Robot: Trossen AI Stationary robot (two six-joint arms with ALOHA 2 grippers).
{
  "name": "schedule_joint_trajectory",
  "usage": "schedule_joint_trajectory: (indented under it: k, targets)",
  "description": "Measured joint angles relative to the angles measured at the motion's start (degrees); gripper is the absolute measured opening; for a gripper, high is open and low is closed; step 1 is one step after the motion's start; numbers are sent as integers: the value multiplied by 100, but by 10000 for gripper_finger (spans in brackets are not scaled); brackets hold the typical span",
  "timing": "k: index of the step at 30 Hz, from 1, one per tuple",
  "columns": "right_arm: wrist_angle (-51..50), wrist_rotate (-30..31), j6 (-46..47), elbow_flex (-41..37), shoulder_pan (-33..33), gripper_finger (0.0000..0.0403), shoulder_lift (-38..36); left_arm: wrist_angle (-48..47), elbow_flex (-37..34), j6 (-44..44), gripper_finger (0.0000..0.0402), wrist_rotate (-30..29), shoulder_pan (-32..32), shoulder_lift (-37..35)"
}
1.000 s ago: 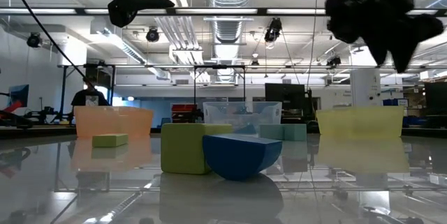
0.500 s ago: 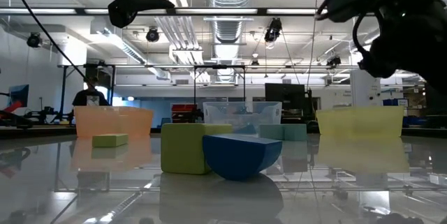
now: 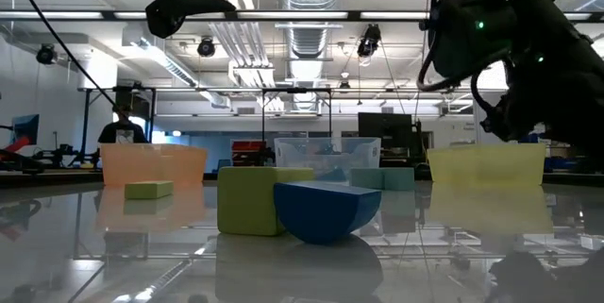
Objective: Sort & place blocks by color
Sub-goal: Put the blue square block into the transparent bin
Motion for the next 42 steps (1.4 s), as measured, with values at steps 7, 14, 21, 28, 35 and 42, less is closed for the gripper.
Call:
schedule_joint_trajectory:
  k: [7,14,21,28,35,42]
  targets:
    - [315,-32,-88,0,0,210,197,0,-2,0,219,2,0,0]
    - [493,-68,-2,0,0,168,198,-7,-7,-1,219,2,0,0]
    - [522,-63,25,0,0,122,185,-9,-7,-2,219,2,0,0]
    - [616,54,7,0,-73,131,47,-11,-7,-2,219,2,0,0]
    - [640,504,-93,287,-428,127,-411,-11,-7,-2,219,2,0,0]
    - [695,1229,-673,1089,-1062,127,-665,-4,-7,-20,219,2,0,0]
